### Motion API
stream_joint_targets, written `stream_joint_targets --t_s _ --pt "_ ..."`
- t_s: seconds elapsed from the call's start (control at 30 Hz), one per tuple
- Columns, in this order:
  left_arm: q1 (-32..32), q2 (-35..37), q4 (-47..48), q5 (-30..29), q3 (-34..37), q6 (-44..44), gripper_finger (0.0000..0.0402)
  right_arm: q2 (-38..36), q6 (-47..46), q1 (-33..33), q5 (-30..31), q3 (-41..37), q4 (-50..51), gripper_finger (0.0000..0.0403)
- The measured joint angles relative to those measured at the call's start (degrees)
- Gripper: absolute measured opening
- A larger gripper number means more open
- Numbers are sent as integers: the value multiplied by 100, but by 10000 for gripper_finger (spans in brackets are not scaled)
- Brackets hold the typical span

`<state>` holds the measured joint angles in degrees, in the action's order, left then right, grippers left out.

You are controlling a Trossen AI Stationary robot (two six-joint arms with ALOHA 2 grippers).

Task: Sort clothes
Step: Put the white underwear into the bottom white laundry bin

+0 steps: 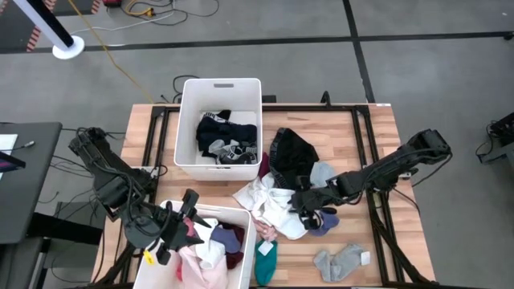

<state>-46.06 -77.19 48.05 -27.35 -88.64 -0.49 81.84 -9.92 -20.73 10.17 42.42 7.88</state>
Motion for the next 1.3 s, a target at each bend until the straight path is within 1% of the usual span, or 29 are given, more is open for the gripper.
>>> stream_joint_targets --t_s 0.1,0.17,0.4,0.47,0.73,0.87,1.0,1.07,1.3 --pt "0 0 -4 0 0 0 190 0 -18 -19 2 -60 -130 139" --pt "0 0 -7 0 2 0 190 0 -17 -23 7 -60 -134 121" --pt "0 0 -22 -2 2 0 190 0 139 -28 20 -60 -238 27" --pt "0 0 -22 -2 2 -2 190 0 206 -32 20 -60 -234 9" --pt "0 0 -161 -4 4 105 190 0 458 -191 42 -25 -518 3" --pt "0 0 -319 -9 4 278 190 0 664 -282 45 247 -516 1" --pt "2 0 -529 -11 4 466 190 -6 1042 -430 188 638 -444 1" --pt "4 0 -615 -11 4 585 190 -11 1217 -494 216 939 -195 1" --pt "197 -2 -893 -11 4 876 190 -13 1792 -768 798 2077 931 0"
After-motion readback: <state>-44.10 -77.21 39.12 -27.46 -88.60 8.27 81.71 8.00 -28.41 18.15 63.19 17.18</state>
